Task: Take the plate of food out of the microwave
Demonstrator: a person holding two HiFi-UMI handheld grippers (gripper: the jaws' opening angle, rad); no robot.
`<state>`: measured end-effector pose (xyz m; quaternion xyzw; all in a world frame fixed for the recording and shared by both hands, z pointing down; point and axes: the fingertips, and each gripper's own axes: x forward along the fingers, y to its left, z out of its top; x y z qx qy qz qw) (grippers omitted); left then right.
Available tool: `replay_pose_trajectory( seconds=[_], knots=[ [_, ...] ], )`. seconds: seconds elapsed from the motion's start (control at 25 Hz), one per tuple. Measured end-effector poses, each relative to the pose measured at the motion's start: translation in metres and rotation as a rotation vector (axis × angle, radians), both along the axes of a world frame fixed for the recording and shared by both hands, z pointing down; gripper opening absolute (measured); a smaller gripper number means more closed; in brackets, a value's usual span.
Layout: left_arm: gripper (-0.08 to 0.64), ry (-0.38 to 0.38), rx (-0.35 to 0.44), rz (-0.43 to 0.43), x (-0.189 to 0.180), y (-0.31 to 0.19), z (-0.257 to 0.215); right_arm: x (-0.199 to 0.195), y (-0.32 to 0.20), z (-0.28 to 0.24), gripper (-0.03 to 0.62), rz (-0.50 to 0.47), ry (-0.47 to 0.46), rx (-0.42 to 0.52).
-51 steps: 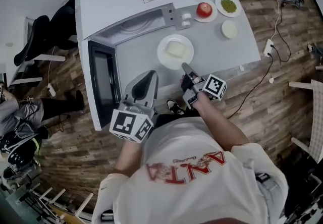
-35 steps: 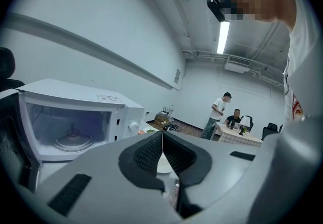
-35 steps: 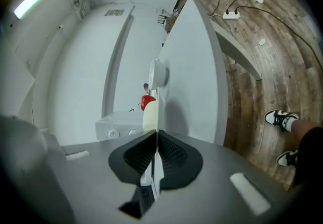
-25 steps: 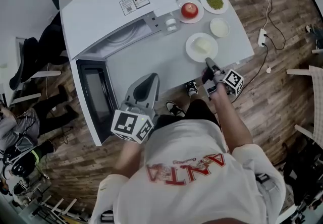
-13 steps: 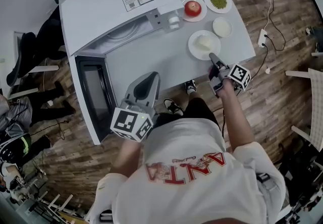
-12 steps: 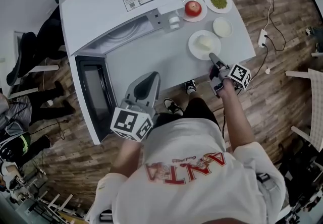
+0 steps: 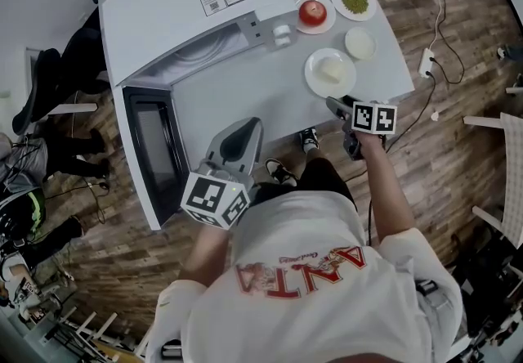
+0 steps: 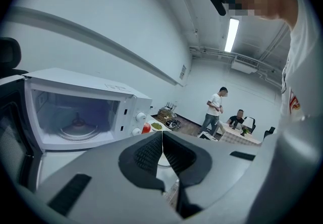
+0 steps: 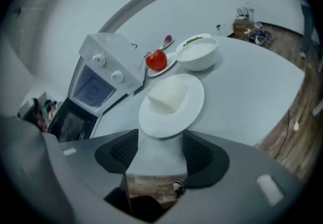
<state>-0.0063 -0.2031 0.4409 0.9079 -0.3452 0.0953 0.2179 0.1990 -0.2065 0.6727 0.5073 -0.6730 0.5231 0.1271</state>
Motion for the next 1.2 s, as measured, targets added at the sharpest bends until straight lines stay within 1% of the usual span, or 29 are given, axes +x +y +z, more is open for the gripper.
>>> replay_pose_trajectory(
  seconds=[0.12, 0.16, 0.2, 0.24, 0.28, 0.36, 0.4, 0.44, 0.52, 0.6, 0.76, 0.88, 1.08, 1.2],
  knots=[
    [0.009, -0.004, -0.002, 0.003, 0.002, 0.003, 0.0, -0.002, 0.007, 0.007, 0.25, -0.14, 0.178, -0.014],
    [0.009, -0.003, -0.002, 0.004, 0.002, 0.004, 0.0, -0.001, 0.009, 0.008, 0.25, -0.168, 0.221, -0.015],
    [0.009, -0.002, -0.001, 0.005, 0.003, 0.004, -0.001, 0.0, 0.01, 0.007, 0.25, -0.179, 0.241, -0.014],
    [0.009, 0.0, 0.0, 0.008, 0.004, 0.005, -0.002, 0.0, 0.01, 0.005, 0.249, -0.172, 0.235, -0.008],
    [0.009, 0.001, 0.004, 0.01, 0.004, 0.006, -0.004, 0.001, 0.009, -0.001, 0.216, -0.151, 0.211, 0.007],
    [0.009, 0.006, 0.018, 0.009, 0.005, 0.005, -0.008, 0.003, 0.004, -0.022, 0.127, -0.097, 0.162, 0.067],
    [0.009, 0.01, 0.026, 0.006, 0.005, 0.004, -0.011, 0.004, 0.001, -0.035, 0.048, -0.077, 0.148, 0.109],
    [0.009, 0.013, 0.037, 0.002, 0.004, 0.003, -0.015, 0.004, -0.002, -0.05, 0.003, -0.067, 0.127, 0.155],
    [0.009, 0.013, 0.066, -0.005, 0.002, 0.001, -0.022, -0.001, -0.006, -0.081, 0.003, -0.063, 0.051, 0.242],
    [0.009, 0.003, 0.102, -0.017, -0.004, -0.003, -0.032, -0.005, -0.009, -0.112, 0.003, -0.073, 0.011, 0.321],
    [0.009, 0.005, 0.167, -0.055, -0.019, -0.012, -0.056, -0.012, -0.019, -0.176, 0.003, -0.106, 0.01, 0.481],
    [0.009, 0.012, 0.209, -0.087, -0.03, -0.014, -0.073, -0.027, -0.025, -0.222, 0.003, -0.148, 0.013, 0.587],
    [0.009, 0.018, 0.285, -0.159, -0.055, -0.015, -0.103, -0.067, -0.034, -0.294, 0.003, -0.275, 0.023, 0.755],
    [0.009, 0.006, 0.323, -0.197, -0.07, -0.012, -0.118, -0.09, -0.032, -0.333, 0.002, -0.345, 0.037, 0.853]
  ],
)
